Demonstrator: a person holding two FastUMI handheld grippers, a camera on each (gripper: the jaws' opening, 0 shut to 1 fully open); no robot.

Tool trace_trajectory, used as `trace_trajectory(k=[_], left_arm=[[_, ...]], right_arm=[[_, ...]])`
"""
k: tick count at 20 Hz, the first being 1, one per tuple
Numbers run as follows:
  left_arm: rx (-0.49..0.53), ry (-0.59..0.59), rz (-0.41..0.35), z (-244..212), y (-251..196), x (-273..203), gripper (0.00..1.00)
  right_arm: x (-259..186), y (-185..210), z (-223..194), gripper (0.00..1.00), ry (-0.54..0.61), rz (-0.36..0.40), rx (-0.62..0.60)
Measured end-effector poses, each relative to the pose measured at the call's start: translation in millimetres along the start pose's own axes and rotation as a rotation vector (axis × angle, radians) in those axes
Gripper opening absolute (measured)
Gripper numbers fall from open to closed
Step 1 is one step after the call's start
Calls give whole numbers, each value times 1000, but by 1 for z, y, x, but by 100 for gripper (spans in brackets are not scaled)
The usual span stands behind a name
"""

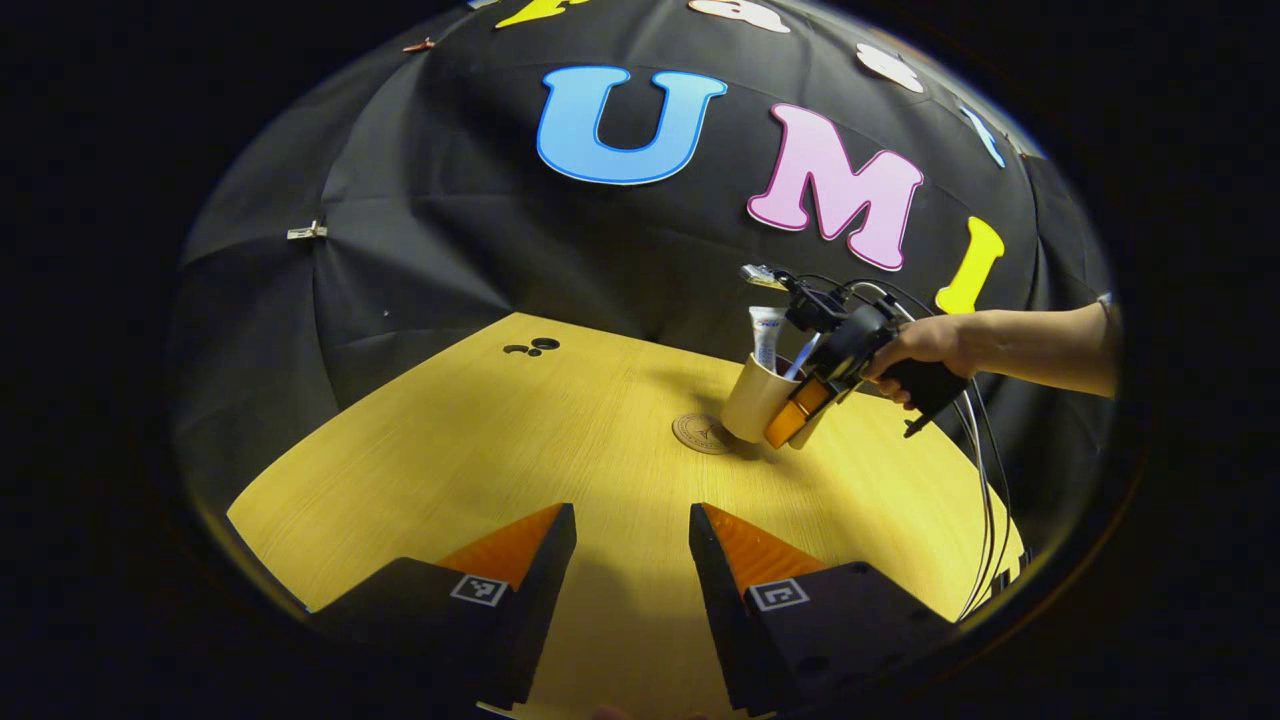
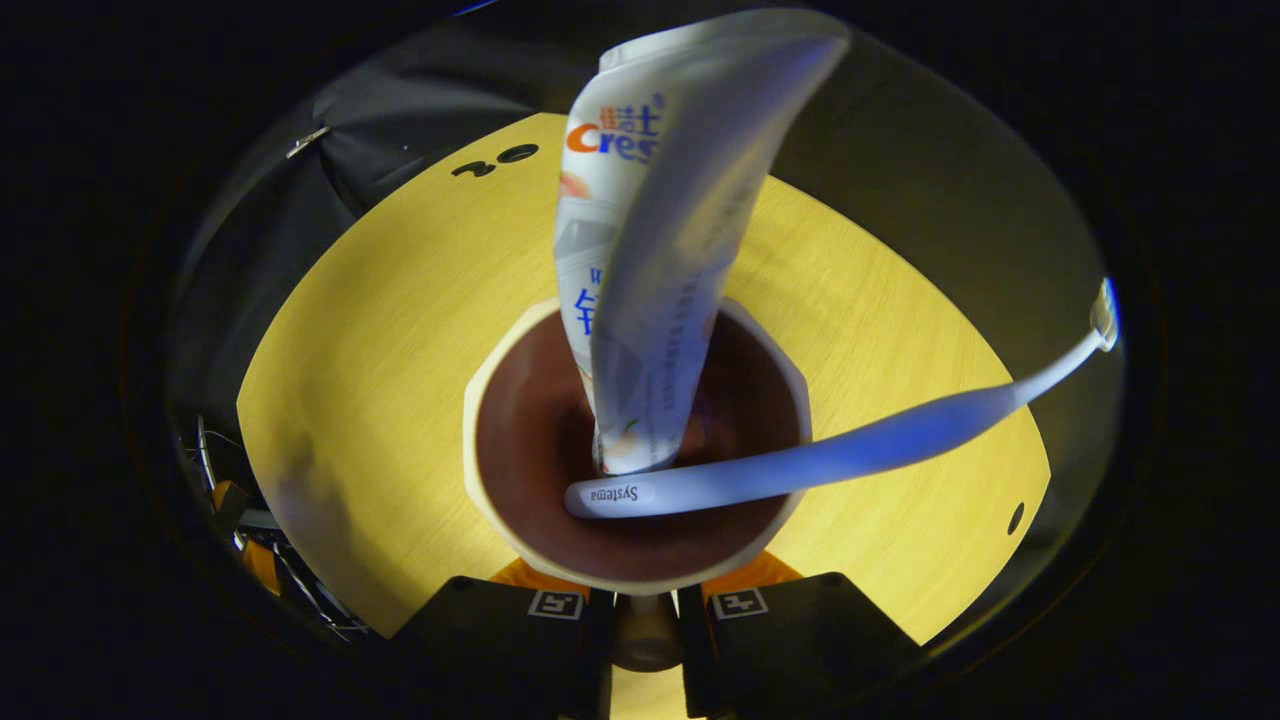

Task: Put the toothbrush and toothpaste on the desktop into the cup, then pick up the cup and place it on the coaster on the desktop.

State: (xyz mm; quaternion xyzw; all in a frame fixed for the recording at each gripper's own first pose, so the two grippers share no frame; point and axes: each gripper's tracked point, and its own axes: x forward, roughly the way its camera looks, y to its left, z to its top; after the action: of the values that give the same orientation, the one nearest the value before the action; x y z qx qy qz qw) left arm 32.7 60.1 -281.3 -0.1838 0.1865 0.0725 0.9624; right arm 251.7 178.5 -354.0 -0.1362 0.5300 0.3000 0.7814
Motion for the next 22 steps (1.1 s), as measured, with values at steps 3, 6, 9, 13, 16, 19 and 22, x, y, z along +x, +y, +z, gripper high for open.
trace_trajectory(k=[3, 6, 9, 13, 16, 19, 22], left_arm=[[-6, 3, 5, -2, 4, 0, 72], [-17, -1, 6, -1, 8, 1, 72], [-24, 0, 10, -2, 12, 1, 72], [-32, 1, 17, -1, 17, 1, 72], [-41, 3, 24, -3, 21, 1, 72], [-52, 6, 25, -2, 23, 3, 72], [-51, 4, 24, 0, 25, 6, 72]], right_arm=[[10, 9, 9, 31, 7, -2, -4], [18, 21, 14, 31, 18, 6, -12], [20, 26, 15, 31, 31, 10, -20], [21, 26, 14, 31, 45, 4, -18], [24, 27, 16, 31, 47, 4, -26], [25, 28, 17, 31, 53, -3, -10], [26, 29, 16, 32, 60, 4, -12]])
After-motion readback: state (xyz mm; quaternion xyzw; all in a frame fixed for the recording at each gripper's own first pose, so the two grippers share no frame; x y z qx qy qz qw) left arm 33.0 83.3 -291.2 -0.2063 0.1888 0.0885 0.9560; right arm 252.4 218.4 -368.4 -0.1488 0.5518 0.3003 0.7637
